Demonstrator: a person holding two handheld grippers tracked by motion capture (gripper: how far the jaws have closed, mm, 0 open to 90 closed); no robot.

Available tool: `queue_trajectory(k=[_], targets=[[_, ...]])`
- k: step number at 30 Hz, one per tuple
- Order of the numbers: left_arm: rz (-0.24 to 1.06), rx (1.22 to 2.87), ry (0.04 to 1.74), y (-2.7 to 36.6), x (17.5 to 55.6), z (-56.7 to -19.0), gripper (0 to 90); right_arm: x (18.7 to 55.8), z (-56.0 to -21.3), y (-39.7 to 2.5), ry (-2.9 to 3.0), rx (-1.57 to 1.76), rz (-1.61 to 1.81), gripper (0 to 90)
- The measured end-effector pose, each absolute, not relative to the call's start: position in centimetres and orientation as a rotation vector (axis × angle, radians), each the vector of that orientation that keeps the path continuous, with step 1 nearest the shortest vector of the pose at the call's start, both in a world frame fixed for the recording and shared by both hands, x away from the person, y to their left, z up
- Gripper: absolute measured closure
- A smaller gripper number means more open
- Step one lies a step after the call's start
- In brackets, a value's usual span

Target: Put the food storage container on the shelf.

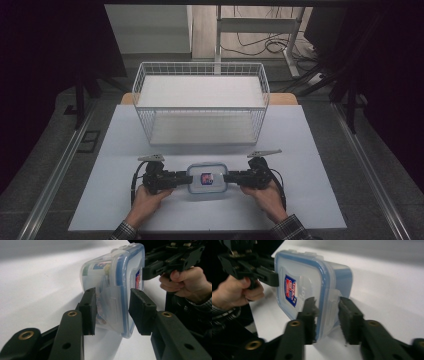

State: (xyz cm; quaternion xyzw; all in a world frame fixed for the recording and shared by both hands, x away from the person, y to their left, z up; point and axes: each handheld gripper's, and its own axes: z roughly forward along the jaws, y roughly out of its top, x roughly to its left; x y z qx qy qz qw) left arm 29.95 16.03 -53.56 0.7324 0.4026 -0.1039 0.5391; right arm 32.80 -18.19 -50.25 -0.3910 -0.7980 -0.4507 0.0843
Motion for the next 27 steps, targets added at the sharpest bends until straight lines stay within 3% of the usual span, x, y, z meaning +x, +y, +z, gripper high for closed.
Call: queue_trajectory(k=[3, 8, 10, 15, 27], targets=[[-0.257, 1.734, 0.959, 16.1, 30.0, -53.7, 58.7, 33.0, -50.4, -17.8, -2.425, -1.130, -1.354, 56.0], [-0.272, 1.725, 0.961, 16.3, 30.2, -53.9, 58.7, 33.6, -50.7, -18.1, -2.363, -1.122, -1.382, 59.2], [-0.280, 1.719, 0.968, 16.3, 30.3, -54.0, 58.7, 33.8, -50.8, -18.6, -2.298, -1.149, -1.379, 66.3], [-0.272, 1.713, 0.976, 16.3, 30.3, -53.7, 59.6, 33.7, -50.4, -18.8, -2.291, -1.176, -1.390, 71.4], [-0.239, 1.699, 0.971, 16.4, 31.2, -51.7, 60.0, 33.8, -48.5, -18.3, -2.367, -1.210, -1.443, 73.2]])
